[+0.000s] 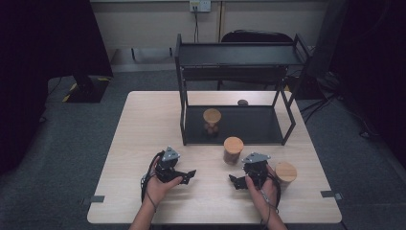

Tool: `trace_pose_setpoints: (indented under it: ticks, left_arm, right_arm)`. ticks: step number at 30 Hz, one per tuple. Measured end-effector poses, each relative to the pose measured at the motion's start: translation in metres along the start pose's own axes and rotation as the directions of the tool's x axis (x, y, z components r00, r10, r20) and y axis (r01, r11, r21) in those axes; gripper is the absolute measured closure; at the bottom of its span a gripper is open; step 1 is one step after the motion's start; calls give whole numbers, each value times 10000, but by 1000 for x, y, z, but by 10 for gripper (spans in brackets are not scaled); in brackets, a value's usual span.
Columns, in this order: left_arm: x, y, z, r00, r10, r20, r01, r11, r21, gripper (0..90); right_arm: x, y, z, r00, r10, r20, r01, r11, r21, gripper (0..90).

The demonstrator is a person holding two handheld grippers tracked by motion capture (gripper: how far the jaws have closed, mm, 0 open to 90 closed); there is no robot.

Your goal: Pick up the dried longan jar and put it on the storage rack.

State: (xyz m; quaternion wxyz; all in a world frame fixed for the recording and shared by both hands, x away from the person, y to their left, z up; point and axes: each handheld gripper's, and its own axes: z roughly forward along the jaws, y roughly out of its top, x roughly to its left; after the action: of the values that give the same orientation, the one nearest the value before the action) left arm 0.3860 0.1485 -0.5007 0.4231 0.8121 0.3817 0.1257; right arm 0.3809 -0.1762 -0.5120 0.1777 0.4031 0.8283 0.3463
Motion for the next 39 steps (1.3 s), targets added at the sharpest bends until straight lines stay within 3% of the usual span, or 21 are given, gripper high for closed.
trace_pose_setpoints:
  ticks: [19,39]
  left_arm:
    - [4,-17,-14,9997,-55,-233,61,9996,260,42]
    - [4,-28,-22,9970,567,-521,-522,9951,840,37]
  right_arm:
    - [0,0,0,10000,2,-1,-2,10000,1,0]
    - [0,0,0,10000,6,0,-6,10000,11,0]
